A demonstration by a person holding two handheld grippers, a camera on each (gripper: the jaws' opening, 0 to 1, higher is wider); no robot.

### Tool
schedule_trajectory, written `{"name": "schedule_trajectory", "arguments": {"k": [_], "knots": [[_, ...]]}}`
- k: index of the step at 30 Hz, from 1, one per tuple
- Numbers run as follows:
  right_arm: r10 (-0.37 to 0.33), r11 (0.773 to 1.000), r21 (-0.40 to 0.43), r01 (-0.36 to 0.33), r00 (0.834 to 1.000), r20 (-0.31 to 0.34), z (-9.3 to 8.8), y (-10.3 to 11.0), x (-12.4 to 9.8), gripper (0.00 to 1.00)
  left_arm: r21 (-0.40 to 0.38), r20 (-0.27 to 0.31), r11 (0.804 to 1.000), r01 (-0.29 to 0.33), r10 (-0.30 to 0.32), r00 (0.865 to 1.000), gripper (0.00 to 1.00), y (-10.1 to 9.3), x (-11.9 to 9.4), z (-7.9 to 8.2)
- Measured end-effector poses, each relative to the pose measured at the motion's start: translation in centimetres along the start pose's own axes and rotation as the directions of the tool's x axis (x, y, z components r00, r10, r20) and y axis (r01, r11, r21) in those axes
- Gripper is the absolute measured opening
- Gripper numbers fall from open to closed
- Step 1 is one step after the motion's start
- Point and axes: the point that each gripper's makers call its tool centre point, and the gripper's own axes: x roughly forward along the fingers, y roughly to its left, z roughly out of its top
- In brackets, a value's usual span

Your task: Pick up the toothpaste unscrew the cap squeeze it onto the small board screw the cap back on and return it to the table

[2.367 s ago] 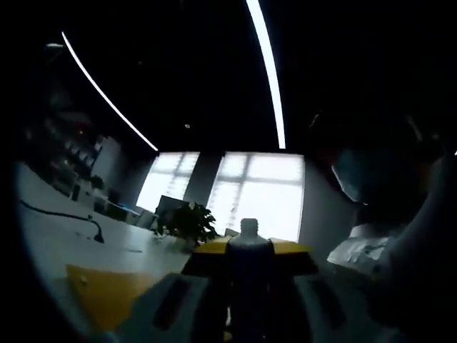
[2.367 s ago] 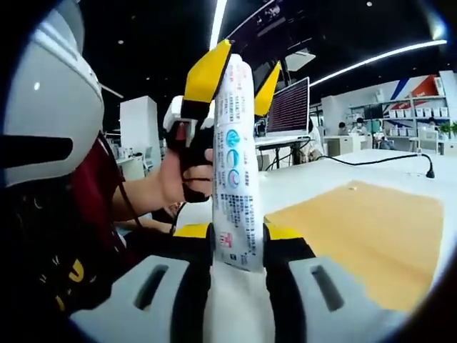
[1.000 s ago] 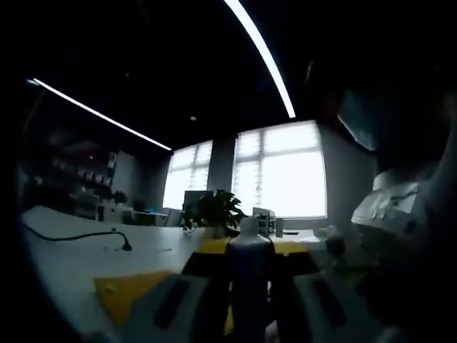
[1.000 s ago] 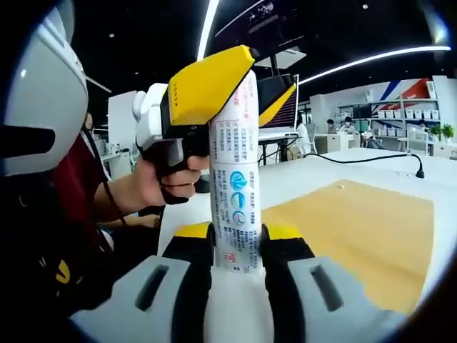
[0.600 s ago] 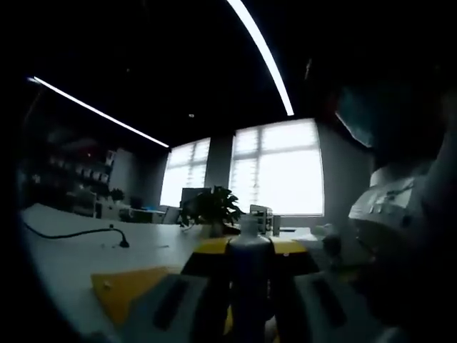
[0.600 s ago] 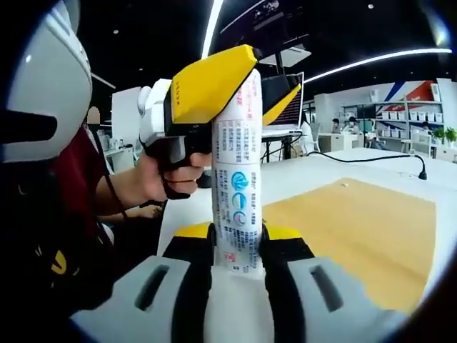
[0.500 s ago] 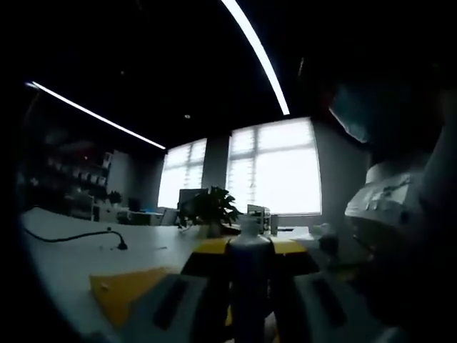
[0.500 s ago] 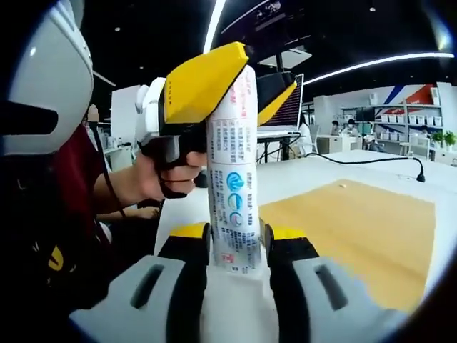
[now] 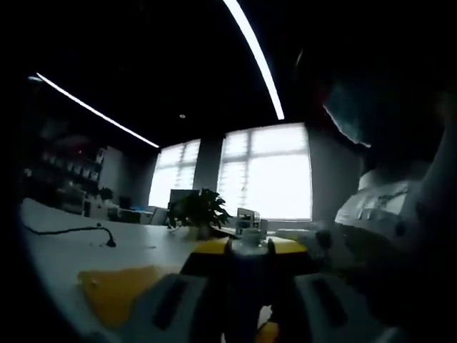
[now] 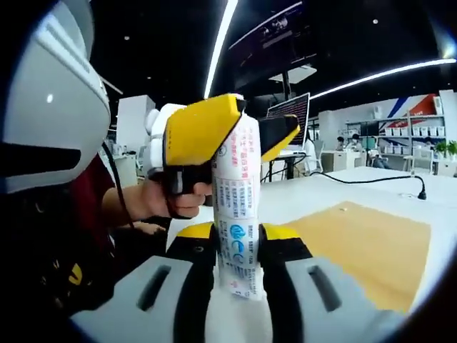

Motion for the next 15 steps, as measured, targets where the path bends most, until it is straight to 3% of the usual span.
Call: {"name": "schedule_trajectory", "arguments": {"k": [4,8,10,11,12,13,15], "knots": [[-0.009,0.998,0.055,0.008,1.0,0.023,-0.3,-0.5,-0.1,0.25,-0.008,-0.004,1.0,-0.021,0.021,1.0,0.19,0.6,-0.1,-1.0],[-0.022,1.0,-0.005,0.022,1.0,0.019,0.7,-0.1,-0.5,0.24,0.017,-0.016,1.0,-0.005,0.005,1.0,0.19,-0.3,0.3,-0.1],[-0.019,1.0,0.0,0.019,1.0,-0.013,-0.4,-0.4,-0.3,0.24,0.072,-0.06,0.997,-0.005,0.01,0.998,0.19,-0.1,0.3,-1.1],[-0.016,0.999,0.04,0.016,1.0,-0.005,-0.8,-0.7,-0.2,0.24,0.061,-0.062,0.998,-0.013,0.016,0.998,0.19,0.3,0.3,-1.8],[-0.026,0.998,0.053,0.025,0.999,0.019,-0.2,-0.9,-0.5,0.23,0.032,-0.05,0.999,-0.023,0.025,0.998,0.2,0.4,0.3,-1.9],[-0.023,0.999,0.037,0.023,1.0,-0.01,0.1,-0.8,-0.7,0.23,0.002,-0.04,1.0,-0.017,0.017,0.999,0.2,0.1,0.5,-1.5],[-0.021,1.0,-0.006,0.021,1.0,-0.008,0.9,-0.5,-0.9,0.23,0.041,-0.037,0.999,-0.006,0.007,0.999,0.2,-0.4,0.8,-0.7]]}}
